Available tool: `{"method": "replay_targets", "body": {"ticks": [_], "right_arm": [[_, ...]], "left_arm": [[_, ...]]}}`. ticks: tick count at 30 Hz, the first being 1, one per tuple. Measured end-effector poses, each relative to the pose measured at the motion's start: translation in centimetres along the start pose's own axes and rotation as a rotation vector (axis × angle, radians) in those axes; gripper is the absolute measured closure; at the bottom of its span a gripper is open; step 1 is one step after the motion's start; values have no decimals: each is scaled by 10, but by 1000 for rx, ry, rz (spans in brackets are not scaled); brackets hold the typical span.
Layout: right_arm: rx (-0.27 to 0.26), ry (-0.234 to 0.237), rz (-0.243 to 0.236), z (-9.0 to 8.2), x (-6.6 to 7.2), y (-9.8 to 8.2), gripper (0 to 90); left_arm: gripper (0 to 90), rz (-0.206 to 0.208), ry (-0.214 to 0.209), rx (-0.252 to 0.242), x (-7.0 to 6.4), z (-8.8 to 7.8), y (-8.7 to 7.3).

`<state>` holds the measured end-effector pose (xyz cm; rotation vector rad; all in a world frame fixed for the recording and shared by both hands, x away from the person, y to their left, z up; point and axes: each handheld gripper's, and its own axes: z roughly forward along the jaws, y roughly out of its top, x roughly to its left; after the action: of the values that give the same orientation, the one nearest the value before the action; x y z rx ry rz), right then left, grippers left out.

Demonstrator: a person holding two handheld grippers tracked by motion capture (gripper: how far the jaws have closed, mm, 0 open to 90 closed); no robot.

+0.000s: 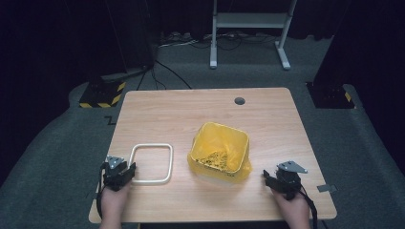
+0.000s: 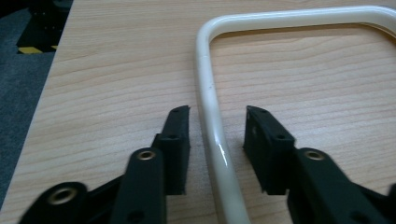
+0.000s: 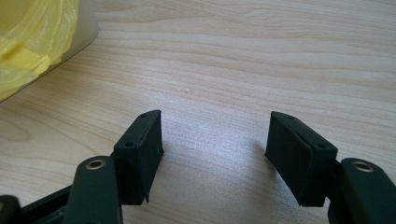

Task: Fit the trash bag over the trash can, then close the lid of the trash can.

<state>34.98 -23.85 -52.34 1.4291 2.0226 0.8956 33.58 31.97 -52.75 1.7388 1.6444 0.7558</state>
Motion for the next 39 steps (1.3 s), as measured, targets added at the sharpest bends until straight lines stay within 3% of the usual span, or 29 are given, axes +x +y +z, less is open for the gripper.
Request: {"method": "replay_targets", "body": {"ticks": [4, 7, 15, 22, 25, 29, 36, 39], "right_arm": [[0, 0, 1, 0, 0, 0, 358], [0, -1, 1, 0, 0, 0, 359], [3, 5, 13, 0, -1, 0, 351], [3, 2, 11, 1, -1, 0, 348], [3, 6, 12, 1, -2, 1, 344], [9, 4, 15, 1, -2, 1, 324], [11, 19, 4, 3, -4, 2, 297], [16, 38, -13, 4, -4, 3, 265]], "left_arm": [[766, -13, 20, -2, -1, 0, 0], [805, -16, 34, -2, -3, 0, 0], [812, -6, 31, -69, -16, -6, 1], [812, -50, -15, -187, -26, -25, 9], [811, -42, -13, -235, -34, -35, 13], [812, -27, -5, -263, -43, -44, 16], [812, -54, 18, -287, -53, -58, 19], [812, -75, 3, -319, -57, -67, 23]]}}
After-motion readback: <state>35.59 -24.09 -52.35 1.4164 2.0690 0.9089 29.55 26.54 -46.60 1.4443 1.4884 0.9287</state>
